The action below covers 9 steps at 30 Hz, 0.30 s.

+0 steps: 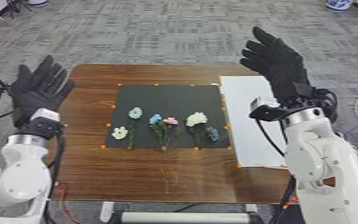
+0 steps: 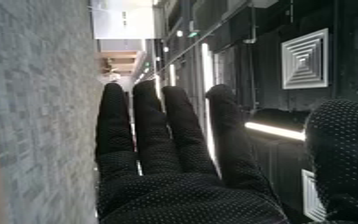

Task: Arrange flowers

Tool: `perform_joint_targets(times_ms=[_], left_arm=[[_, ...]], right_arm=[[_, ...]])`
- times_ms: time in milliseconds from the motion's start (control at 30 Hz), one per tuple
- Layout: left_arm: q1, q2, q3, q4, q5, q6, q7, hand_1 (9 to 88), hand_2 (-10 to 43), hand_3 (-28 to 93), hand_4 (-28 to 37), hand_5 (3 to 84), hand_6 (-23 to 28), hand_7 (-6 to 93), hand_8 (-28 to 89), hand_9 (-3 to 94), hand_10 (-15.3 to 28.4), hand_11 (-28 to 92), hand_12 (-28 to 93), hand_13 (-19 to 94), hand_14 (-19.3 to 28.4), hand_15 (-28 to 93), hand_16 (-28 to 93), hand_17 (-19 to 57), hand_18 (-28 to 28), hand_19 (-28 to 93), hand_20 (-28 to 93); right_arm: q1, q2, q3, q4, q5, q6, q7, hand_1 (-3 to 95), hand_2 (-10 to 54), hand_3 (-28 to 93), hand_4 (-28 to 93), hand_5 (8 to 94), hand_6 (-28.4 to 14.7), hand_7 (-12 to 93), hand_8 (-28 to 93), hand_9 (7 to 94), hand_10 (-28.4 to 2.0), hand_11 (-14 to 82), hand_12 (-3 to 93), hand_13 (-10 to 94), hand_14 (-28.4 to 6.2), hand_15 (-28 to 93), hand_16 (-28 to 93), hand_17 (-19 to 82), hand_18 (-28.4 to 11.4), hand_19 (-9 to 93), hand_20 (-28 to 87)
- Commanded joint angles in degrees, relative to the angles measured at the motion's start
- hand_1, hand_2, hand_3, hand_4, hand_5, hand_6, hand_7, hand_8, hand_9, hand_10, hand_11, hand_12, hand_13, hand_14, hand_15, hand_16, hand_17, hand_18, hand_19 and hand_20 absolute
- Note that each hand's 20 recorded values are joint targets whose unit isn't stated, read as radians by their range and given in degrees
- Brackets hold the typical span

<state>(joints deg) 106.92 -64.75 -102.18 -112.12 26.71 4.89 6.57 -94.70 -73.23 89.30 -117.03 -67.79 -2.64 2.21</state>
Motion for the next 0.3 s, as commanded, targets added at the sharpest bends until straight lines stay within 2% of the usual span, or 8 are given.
perform_joint_targets(times_ms=[33, 200, 300], left_arm=[[1.84, -0.64, -0.63, -0.69, 0.29, -0.59, -0.16, 24.4, 17.1, 63, -28.3, 33.6, 7.3, 7.3, -9, 25.5, 12.5, 12, 5, 17, 10.8, 9, -4, -8.6, 11.4, 32, 4], [2.32, -0.8, -0.94, -1.32, 0.16, -0.41, 0.28, 24.4, 17.1, 63, -28.3, 33.6, 7.4, 7.2, -9, 25.5, 12.5, 12, 5, 17, 10.7, 9, -4, -8.5, 11.5, 32, 4], [1.94, -0.56, -0.45, -1.16, -0.25, -0.22, 0.8, 24.2, 17.0, 64, -28.3, 33.6, 7.3, 7.3, -9, 25.5, 12.5, 12, 5, 17, 10.8, 9, -4, -8.5, 11.5, 32, 4]], right_arm=[[-0.85, -0.65, 0.08, -0.83, 0.56, -1.25, 0.39, 11.7, 13.8, 75, -24, 38.5, -5.7, 5, -8, 37.2, -16.9, 3.3, 14.2, 30, -13.8, 9, 21, 13, -16.0, 31, 15], [-0.76, -1.11, -0.14, -0.66, 0.7, -1.86, 0.7, 11.8, 13.8, 75, -24, 38.4, -5.7, 5, -8, 37.1, -16.9, 3.3, 14.2, 30, -13.8, 8, 22, 13, -16.1, 31, 16], [-0.68, -1.09, -0.26, -0.63, 0.73, -1.62, 0.64, 11.7, 13.7, 75, -24, 38.3, -5.7, 5, -8, 37.1, -16.9, 3.3, 14.2, 30, -13.8, 8, 22, 13, -16.1, 31, 16]])
